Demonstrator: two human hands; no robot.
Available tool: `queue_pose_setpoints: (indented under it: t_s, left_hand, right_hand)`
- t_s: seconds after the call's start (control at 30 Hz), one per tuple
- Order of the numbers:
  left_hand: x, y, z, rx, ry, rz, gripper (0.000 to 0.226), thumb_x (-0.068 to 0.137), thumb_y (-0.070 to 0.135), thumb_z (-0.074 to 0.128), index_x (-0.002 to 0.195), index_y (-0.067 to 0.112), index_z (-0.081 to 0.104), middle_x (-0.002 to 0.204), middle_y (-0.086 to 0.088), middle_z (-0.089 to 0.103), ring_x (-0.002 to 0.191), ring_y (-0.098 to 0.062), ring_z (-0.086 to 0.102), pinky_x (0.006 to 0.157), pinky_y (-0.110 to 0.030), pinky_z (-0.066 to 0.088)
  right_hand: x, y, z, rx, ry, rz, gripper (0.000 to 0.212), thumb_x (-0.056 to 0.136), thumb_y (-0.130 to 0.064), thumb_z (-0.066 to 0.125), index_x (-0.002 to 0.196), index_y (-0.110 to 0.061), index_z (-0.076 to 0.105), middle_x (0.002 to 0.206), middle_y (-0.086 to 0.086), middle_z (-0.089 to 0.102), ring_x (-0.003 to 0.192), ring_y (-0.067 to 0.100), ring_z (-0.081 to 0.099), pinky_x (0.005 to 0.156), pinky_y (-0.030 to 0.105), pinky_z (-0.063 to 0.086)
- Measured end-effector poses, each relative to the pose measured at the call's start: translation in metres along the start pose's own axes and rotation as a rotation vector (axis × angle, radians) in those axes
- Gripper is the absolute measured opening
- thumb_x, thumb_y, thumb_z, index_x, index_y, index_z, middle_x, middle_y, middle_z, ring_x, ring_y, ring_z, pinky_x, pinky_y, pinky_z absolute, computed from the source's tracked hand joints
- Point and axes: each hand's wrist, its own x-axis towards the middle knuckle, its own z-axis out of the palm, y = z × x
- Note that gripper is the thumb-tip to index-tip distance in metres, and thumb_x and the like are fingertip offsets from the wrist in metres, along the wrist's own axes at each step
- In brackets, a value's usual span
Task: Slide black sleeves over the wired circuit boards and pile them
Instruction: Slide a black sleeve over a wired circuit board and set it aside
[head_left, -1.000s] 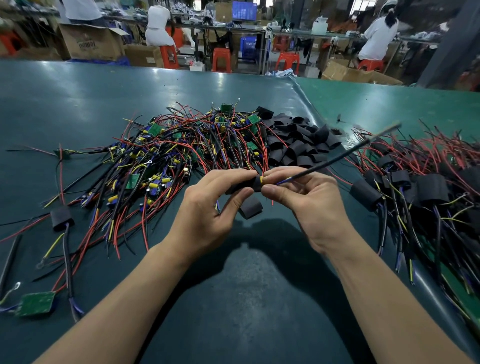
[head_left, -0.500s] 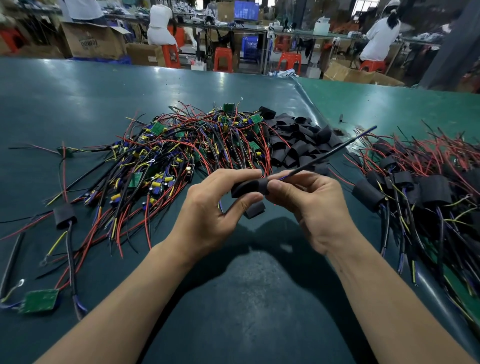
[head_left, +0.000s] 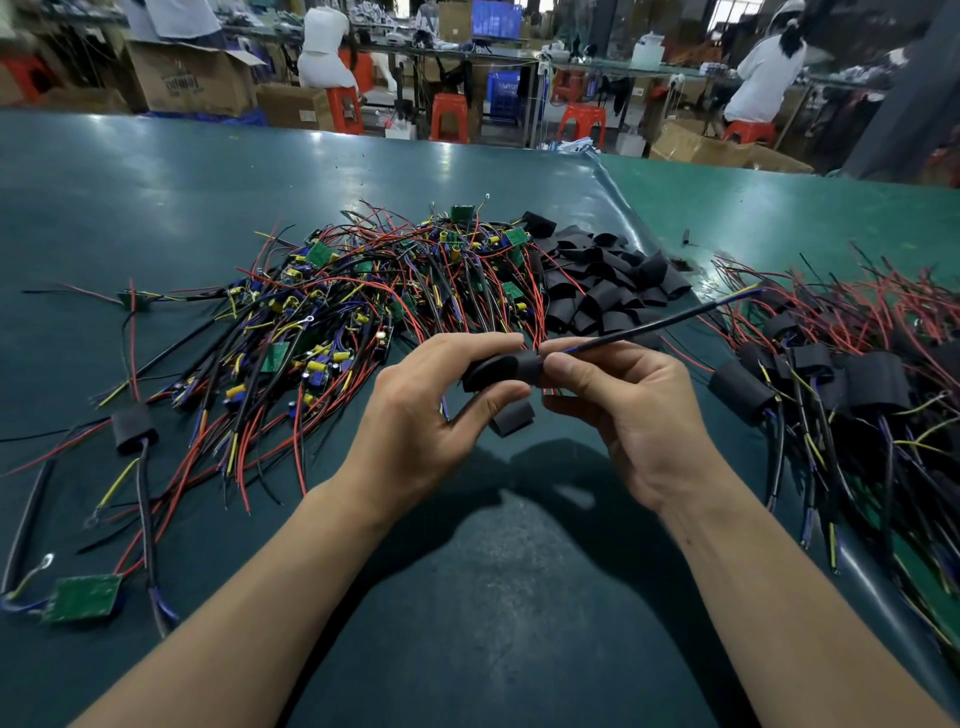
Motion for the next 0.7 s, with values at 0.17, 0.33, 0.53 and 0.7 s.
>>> queue_pose_setpoints:
  t_s: [0.17,0.33,0.53,0.7]
  left_hand:
    - [-0.002,0.002,0.002,-0.026,-0.02,0.062,0.034,0.083,0.011,0.079,0.114,0.002,0.068,0.113,-0.004,0.071,0.105,-0.016,0.068,0.09,-0.036,0.055]
    - [0.001,0.0,0.0,0.08,0.031,0.08,0.046,0.08,0.023,0.082,0.116,0.001,0.065,0.122,-0.008,0.065,0.115,-0.023,0.061,0.101,-0.034,0.046]
    - [-0.001,-0.004,0.003,0.181,0.105,0.018,0.019,0.088,0.015,0.072,0.103,0.004,0.07,0.098,-0.004,0.07,0.094,-0.024,0.063,0.088,-0.031,0.048]
    - [-0.007,-0.012,0.006,0.227,-0.281,-0.164,0.03,0.088,0.028,0.073,0.113,0.012,0.071,0.118,0.0,0.068,0.115,-0.018,0.056,0.103,-0.039,0.044]
  right_hand:
    - [-0.004,0.002,0.003,0.022,-0.197,0.165,0.034,0.074,-0.029,0.07,0.102,-0.011,0.067,0.083,0.01,0.071,0.062,0.017,0.066,0.054,0.028,0.055]
    - [-0.002,0.002,0.006,-0.03,0.007,0.028,0.017,0.08,-0.018,0.067,0.092,-0.006,0.066,0.066,0.007,0.069,0.053,0.014,0.064,0.049,0.024,0.054]
    - [0.013,-0.021,-0.035,0.21,0.712,-0.332,0.012,0.091,-0.007,0.068,0.084,-0.01,0.058,0.065,0.001,0.067,0.053,0.013,0.063,0.058,0.026,0.056]
    - [0.014,-0.023,-0.06,0.71,0.826,-0.103,0.017,0.097,-0.012,0.061,0.082,-0.004,0.057,0.064,0.005,0.069,0.062,0.015,0.07,0.06,0.019,0.056]
